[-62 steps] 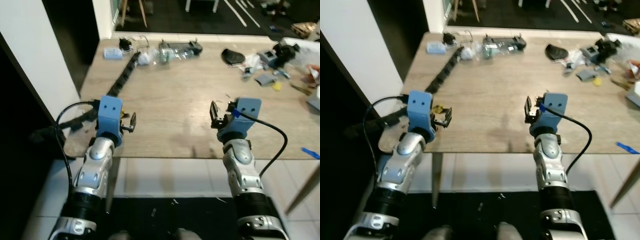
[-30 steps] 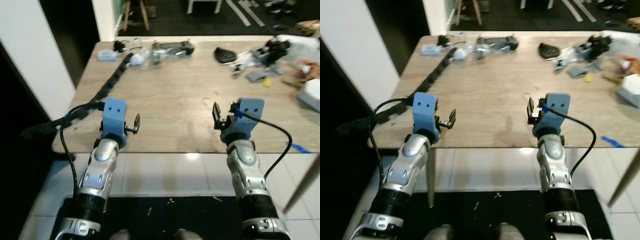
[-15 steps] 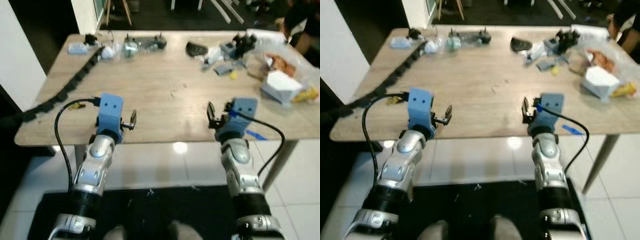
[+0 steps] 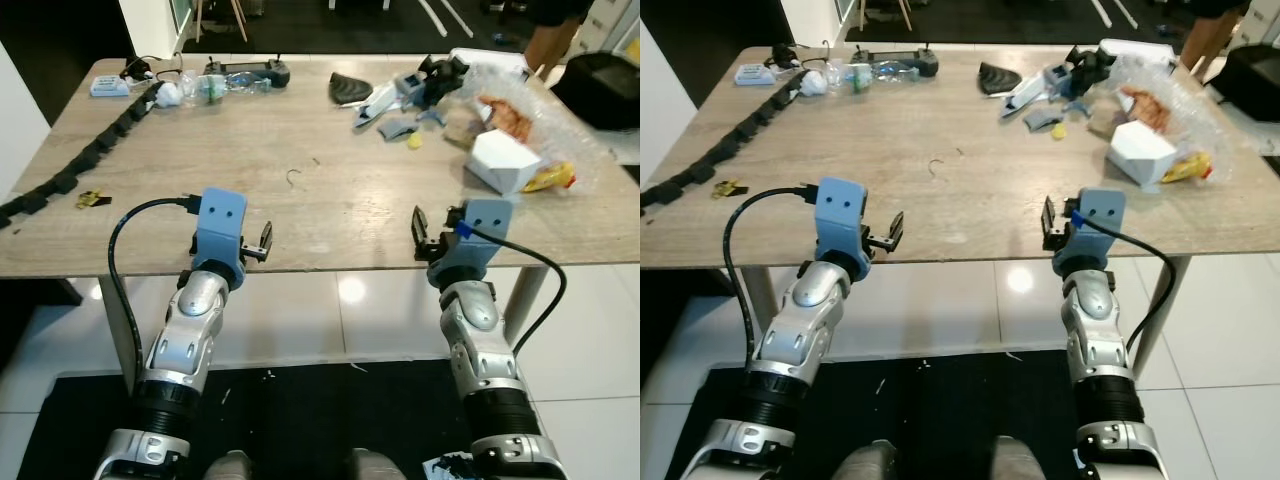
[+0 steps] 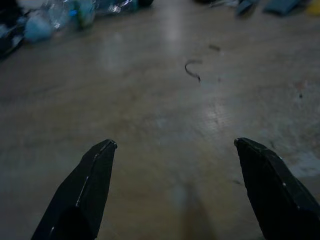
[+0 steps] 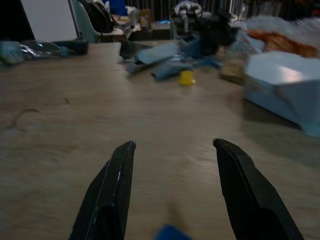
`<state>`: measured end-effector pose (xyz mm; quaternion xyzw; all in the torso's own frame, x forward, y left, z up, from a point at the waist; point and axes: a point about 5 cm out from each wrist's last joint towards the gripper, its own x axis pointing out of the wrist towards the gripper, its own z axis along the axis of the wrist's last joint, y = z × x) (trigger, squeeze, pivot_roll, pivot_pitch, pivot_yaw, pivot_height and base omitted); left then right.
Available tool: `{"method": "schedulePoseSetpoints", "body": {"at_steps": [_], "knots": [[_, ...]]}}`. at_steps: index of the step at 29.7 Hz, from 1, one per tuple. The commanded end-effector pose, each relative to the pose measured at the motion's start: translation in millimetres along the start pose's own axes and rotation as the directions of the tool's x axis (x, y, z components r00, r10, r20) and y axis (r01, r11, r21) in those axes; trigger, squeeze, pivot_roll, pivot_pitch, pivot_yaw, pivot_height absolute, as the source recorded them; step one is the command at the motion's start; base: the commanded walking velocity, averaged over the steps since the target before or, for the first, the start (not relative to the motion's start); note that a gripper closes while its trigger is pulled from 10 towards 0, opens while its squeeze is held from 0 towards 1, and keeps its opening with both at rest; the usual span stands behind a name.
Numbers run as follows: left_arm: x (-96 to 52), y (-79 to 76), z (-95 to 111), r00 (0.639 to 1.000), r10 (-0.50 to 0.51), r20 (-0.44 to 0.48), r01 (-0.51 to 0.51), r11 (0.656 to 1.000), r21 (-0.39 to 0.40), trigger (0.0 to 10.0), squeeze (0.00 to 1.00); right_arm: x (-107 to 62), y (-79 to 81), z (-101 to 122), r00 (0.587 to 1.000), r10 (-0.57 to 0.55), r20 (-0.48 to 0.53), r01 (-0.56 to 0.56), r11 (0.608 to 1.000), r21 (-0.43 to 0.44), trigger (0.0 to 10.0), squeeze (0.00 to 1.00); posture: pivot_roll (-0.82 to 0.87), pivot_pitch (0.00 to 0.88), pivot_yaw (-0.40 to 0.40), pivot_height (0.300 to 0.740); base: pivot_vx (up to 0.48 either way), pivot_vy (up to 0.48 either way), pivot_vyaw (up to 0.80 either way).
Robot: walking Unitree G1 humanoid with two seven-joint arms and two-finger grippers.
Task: Picking trash to rubbish bin
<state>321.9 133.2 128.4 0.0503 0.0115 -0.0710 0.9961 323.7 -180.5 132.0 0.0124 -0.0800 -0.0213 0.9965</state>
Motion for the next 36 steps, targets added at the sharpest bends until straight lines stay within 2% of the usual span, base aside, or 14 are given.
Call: {"method": "schedulePoseSetpoints", "body": {"at_steps": [1,14,19,28,36], "knots": [[0.0,-1.5,0.3,1.0,-0.012,-0.004,0.013,1.0,0.013,10.0,0.0,-1.2,-2.6,-1.0,1.0,-0.009,-0.007,0.009,1.0,-0.002,10.0,0.0,-0.07,0.055,0.009,0.74,0.0,-0.326,0.0],[0.3,-1.5,0.7,1.0,-0.016,-0.005,0.016,1.0,0.012,10.0,0.0,-2.0,-2.4,-2.2,1.0,-0.009,-0.009,0.009,1.0,-0.001,10.0,0.0,-0.07,0.044,0.01,0.74,0.0,-0.327,0.0],[1.1,0.2,-2.0,0.999,-0.01,-0.036,0.01,1.0,-0.016,10.0,0.0,-1.7,-1.6,-2.3,1.0,-0.007,-0.008,0.007,1.0,0.0,10.0,0.0,-0.07,0.039,0.011,0.74,0.0,0.0,0.0],[1.2,0.3,-2.1,0.999,-0.012,-0.036,0.011,1.0,-0.02,10.0,0.0,-1.7,-1.4,-2.0,1.0,-0.009,-0.007,0.009,1.0,0.001,10.0,0.0,-0.07,0.038,0.012,0.74,0.0,0.455,0.0],[1.8,0.3,-1.7,0.999,-0.004,-0.033,0.004,1.0,-0.017,10.0,0.0,-1.4,-2.3,-2.0,1.0,-0.01,-0.008,0.01,1.0,0.0,10.0,0.0,-0.07,0.048,0.01,0.74,0.0,0.0,0.0]]}}
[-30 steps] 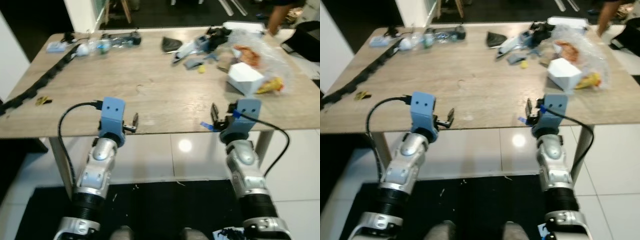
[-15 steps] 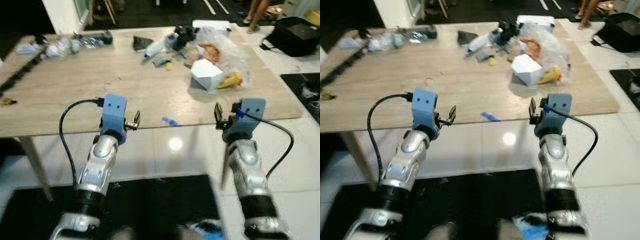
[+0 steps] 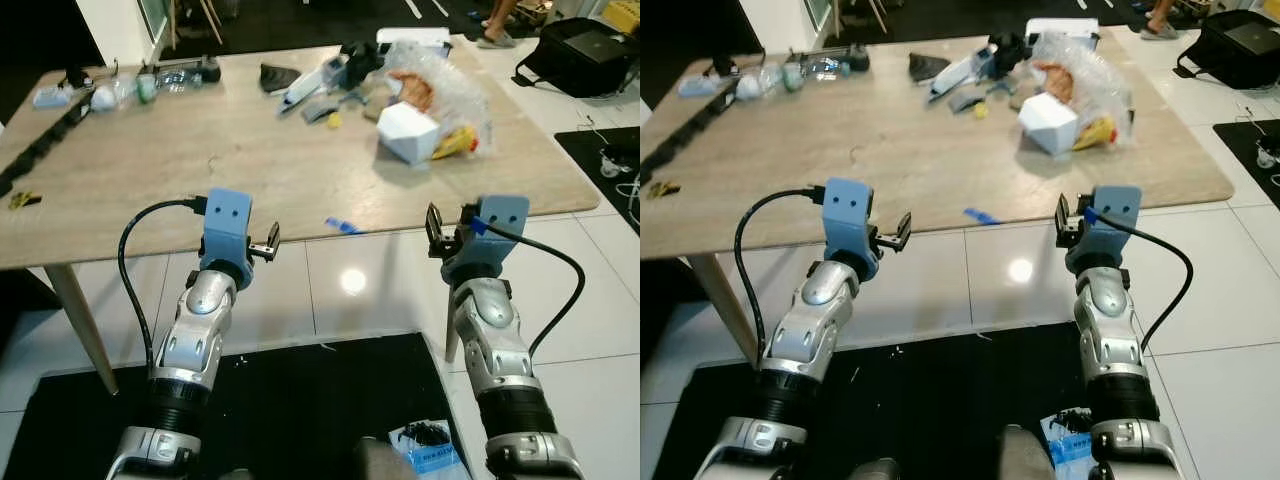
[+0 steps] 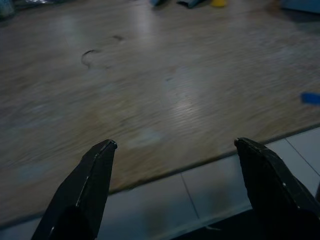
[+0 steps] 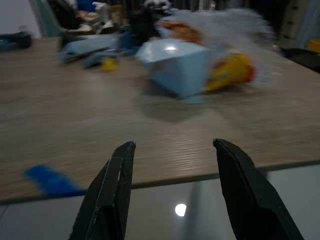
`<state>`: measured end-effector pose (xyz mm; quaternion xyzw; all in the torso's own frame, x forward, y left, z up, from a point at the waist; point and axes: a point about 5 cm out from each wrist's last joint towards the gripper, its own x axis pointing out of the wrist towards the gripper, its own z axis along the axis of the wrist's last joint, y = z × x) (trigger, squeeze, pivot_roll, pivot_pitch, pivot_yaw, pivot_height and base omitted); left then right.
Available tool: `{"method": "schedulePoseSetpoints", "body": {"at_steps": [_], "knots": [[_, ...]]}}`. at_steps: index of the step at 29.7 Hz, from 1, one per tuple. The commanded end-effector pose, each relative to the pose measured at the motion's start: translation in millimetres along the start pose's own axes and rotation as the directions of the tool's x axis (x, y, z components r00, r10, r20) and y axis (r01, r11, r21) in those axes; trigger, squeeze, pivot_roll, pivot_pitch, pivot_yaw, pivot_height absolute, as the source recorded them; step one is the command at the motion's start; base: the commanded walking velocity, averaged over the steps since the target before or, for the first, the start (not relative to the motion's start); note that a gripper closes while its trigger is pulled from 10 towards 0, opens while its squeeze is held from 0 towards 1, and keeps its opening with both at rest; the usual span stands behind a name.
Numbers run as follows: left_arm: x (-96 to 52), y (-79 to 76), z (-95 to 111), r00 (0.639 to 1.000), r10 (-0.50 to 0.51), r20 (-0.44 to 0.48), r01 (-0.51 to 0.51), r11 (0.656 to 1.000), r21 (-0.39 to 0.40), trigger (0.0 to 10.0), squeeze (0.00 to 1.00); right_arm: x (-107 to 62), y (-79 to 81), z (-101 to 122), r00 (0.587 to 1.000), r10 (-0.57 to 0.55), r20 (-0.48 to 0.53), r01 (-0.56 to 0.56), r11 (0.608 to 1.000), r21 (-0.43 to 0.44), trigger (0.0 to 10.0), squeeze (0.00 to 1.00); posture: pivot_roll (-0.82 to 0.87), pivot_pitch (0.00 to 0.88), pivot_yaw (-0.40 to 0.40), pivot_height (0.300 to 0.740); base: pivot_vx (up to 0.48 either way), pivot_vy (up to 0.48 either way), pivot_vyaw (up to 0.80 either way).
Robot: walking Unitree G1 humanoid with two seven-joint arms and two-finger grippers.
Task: Picking trash to rubbish bin
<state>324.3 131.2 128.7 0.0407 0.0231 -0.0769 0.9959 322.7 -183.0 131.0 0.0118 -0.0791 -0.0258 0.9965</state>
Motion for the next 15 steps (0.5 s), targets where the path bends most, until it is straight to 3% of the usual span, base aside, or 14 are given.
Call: {"method": "schedulePoseSetpoints", "body": {"at_steps": [1,12,15], "knots": [[-0.9,1.5,-2.3,1.0,0.008,-0.012,-0.008,1.0,0.004,10.0,0.0,-0.2,0.1,-1.2,1.0,-0.001,-0.007,0.001,1.0,0.002,10.0,0.0,-0.06,0.048,0.01,0.74,0.0,0.0,0.0],[-0.5,-2.2,0.7,1.0,-0.003,0.01,0.003,1.0,-0.009,10.0,0.0,0.4,-2.4,1.5,1.0,-0.013,0.001,0.013,1.0,0.004,10.0,0.0,-0.07,0.058,0.012,0.74,0.0,0.0,0.0],[-1.3,-7.2,0.4,0.999,-0.05,0.011,0.05,0.998,0.035,10.0,0.0,0.7,-3.3,3.4,1.0,-0.014,0.008,0.014,1.0,0.004,10.0,0.0,-0.07,0.059,0.012,0.74,0.0,0.0,0.0]]}}
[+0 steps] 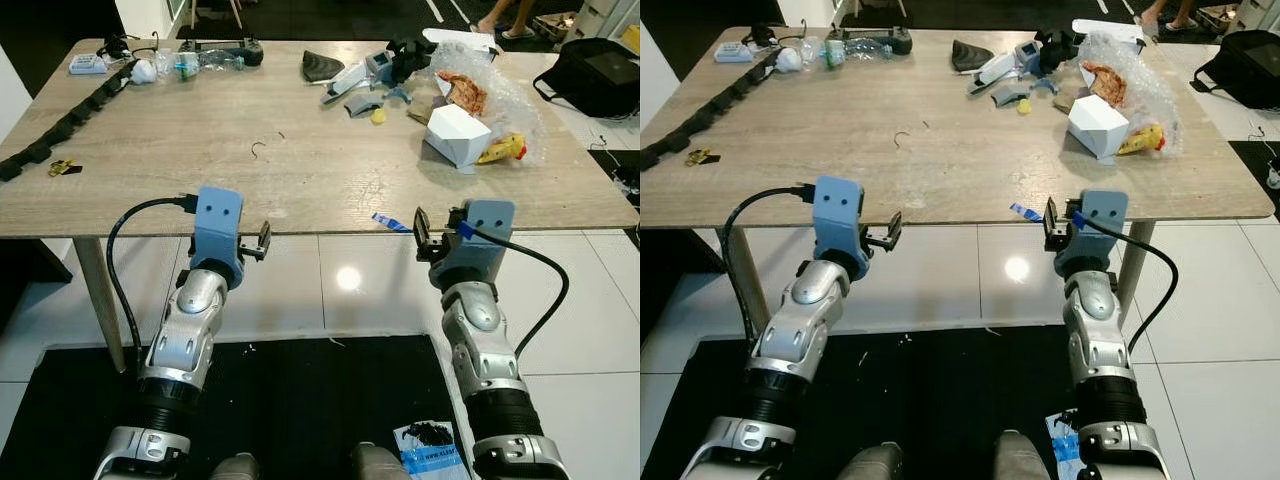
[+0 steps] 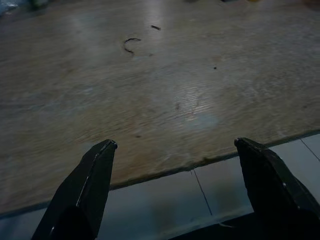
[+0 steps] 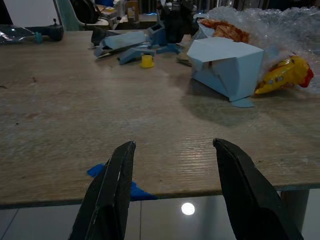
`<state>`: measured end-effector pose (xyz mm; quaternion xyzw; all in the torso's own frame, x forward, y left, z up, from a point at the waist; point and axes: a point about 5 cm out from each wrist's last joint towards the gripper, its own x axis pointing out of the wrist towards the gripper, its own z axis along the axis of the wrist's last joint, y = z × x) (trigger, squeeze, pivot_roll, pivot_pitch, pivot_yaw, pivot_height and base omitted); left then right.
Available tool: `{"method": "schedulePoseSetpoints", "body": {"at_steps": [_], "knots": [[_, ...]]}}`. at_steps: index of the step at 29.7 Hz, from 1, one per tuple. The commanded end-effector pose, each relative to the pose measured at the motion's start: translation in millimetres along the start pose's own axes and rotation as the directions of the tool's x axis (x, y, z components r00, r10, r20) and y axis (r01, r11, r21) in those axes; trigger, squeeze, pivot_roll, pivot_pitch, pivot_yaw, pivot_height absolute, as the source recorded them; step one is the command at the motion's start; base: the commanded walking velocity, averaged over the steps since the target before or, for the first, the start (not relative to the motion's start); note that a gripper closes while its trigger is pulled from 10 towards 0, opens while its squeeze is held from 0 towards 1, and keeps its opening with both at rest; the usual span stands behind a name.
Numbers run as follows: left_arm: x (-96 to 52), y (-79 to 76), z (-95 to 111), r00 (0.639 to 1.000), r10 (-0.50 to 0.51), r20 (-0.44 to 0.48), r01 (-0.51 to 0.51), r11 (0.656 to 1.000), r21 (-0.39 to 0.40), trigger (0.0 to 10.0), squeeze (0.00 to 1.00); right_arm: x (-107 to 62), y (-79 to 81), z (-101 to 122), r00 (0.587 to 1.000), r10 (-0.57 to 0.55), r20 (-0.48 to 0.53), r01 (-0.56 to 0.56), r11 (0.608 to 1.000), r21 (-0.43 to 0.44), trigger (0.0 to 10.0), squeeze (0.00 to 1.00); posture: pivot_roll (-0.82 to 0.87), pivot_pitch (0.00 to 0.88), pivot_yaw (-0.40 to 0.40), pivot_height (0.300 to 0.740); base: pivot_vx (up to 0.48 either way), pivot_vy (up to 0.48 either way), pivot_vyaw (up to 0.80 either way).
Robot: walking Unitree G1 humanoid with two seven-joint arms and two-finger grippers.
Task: Picking trash to rubbish bin
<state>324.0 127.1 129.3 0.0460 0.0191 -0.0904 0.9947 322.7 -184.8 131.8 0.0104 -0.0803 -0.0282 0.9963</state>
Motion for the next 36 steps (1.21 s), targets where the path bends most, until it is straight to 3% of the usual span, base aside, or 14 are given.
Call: {"method": "schedulePoseSetpoints", "body": {"at_steps": [1,8,36], "knots": [[-1.7,-3.9,-0.7,1.0,-0.024,0.003,0.024,1.0,0.016,10.0,0.0,0.6,-1.6,2.8,1.0,-0.009,0.007,0.009,1.0,0.006,10.0,0.0,-0.07,0.06,0.012,0.74,0.0,0.0,0.0],[-1.5,-3.8,1.2,1.0,-0.016,0.012,0.016,1.0,-0.004,10.0,0.0,0.8,-1.3,3.8,1.0,-0.005,0.012,0.005,1.0,-0.001,10.0,0.0,-0.07,0.061,0.011,0.74,0.0,0.0,0.0],[-1.4,-2.2,4.9,0.999,-0.013,0.035,0.014,0.999,-0.029,10.0,0.0,1.6,-1.7,4.8,1.0,-0.002,0.015,0.003,1.0,-0.018,10.0,0.0,-0.08,0.05,0.01,0.74,0.286,0.0,0.0]]}}
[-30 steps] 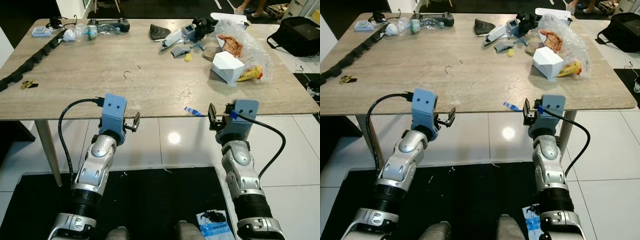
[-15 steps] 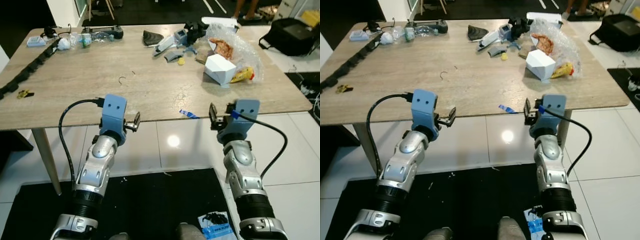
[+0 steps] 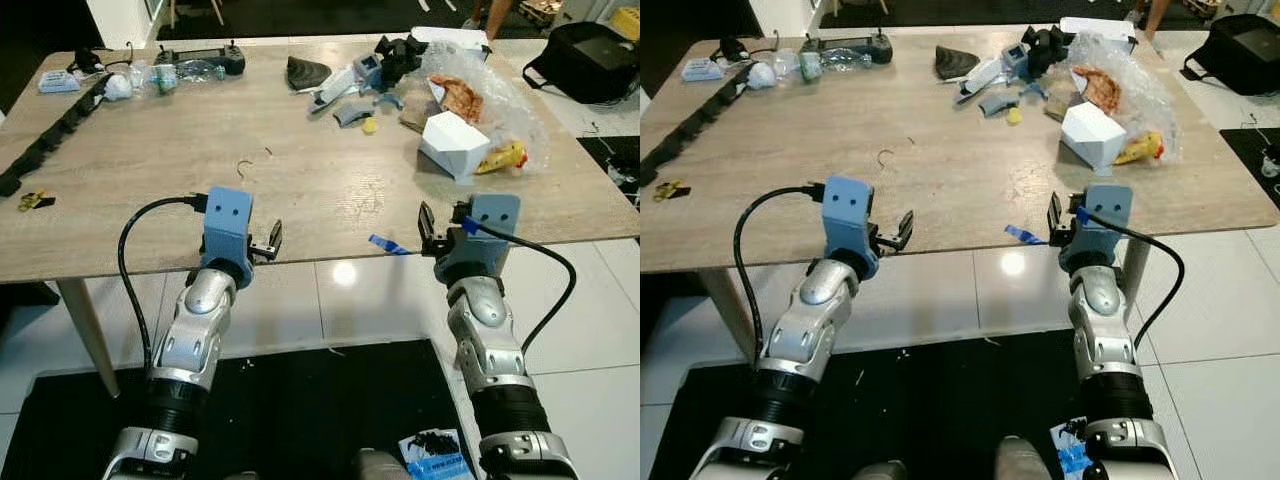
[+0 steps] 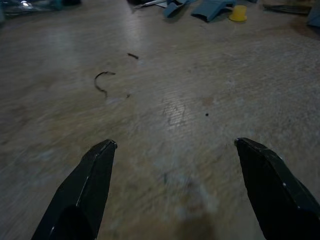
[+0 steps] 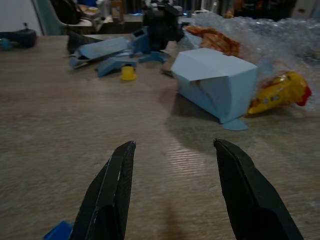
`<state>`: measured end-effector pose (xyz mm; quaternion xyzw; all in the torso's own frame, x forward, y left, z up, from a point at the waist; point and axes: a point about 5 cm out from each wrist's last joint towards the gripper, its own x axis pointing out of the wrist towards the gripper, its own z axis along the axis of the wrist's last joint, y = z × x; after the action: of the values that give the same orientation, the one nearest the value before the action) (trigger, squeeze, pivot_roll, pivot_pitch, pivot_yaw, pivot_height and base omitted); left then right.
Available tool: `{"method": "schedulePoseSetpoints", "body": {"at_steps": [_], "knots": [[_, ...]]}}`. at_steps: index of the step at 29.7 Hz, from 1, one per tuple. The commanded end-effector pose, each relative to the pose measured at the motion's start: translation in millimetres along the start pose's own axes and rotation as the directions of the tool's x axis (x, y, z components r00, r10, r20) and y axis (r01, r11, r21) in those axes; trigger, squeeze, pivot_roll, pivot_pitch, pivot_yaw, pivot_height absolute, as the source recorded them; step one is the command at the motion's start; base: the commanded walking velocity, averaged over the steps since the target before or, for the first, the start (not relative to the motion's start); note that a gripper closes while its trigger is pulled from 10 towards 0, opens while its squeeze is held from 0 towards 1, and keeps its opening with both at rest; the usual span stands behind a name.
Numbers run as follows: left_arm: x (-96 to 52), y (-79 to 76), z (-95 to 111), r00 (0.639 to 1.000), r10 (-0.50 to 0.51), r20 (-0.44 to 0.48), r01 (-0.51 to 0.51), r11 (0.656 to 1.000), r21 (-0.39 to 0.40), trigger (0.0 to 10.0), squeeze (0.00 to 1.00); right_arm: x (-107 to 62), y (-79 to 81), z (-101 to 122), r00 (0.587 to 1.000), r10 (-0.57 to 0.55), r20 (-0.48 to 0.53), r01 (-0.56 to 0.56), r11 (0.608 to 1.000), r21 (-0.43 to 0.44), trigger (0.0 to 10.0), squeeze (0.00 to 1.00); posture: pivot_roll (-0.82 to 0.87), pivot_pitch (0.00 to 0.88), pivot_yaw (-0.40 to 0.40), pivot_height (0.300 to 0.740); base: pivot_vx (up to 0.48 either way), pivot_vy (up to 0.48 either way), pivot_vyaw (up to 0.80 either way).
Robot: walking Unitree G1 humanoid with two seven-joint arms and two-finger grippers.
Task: Picking trash to rubbish bin
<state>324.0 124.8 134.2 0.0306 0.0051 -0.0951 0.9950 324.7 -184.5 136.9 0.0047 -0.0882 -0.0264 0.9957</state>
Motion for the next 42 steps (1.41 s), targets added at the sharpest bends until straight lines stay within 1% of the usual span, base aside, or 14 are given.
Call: {"method": "schedulePoseSetpoints", "body": {"at_steps": [1,17,20,25,42], "knots": [[-1.6,-0.3,0.0,1.0,-0.005,0.005,0.005,1.0,-0.003,10.0,0.0,-1.2,-2.1,0.0,1.0,-0.007,-0.001,0.007,1.0,-0.007,10.0,0.0,-0.08,0.05,0.01,0.74,0.285,0.0,0.0],[-2.0,-0.5,0.0,1.0,-0.006,0.012,0.006,1.0,-0.006,10.0,0.0,-1.1,-1.9,-0.1,1.0,-0.002,-0.001,0.002,1.0,-0.007,10.0,0.0,-0.08,0.035,0.006,0.74,0.288,0.0,0.0],[-1.9,-0.8,0.6,1.0,-0.008,0.015,0.008,1.0,-0.008,10.0,0.0,-1.0,-1.6,-0.5,1.0,-0.003,-0.006,0.003,1.0,0.006,10.0,0.0,-0.08,0.037,0.007,0.74,0.286,0.0,0.0],[-1.5,-1.2,1.1,1.0,-0.009,0.016,0.009,1.0,-0.009,10.0,0.0,-0.9,-1.9,-0.4,1.0,-0.004,-0.007,0.004,1.0,0.008,10.0,0.0,-0.08,0.038,0.007,0.74,0.283,0.0,-0.56],[-0.8,-1.7,1.1,1.0,-0.011,0.014,0.011,1.0,-0.013,10.0,0.0,-1.1,-2.8,-0.6,1.0,-0.011,-0.011,0.011,1.0,0.01,10.0,0.0,-0.08,0.05,0.009,0.74,0.287,0.0,-0.8]]}}
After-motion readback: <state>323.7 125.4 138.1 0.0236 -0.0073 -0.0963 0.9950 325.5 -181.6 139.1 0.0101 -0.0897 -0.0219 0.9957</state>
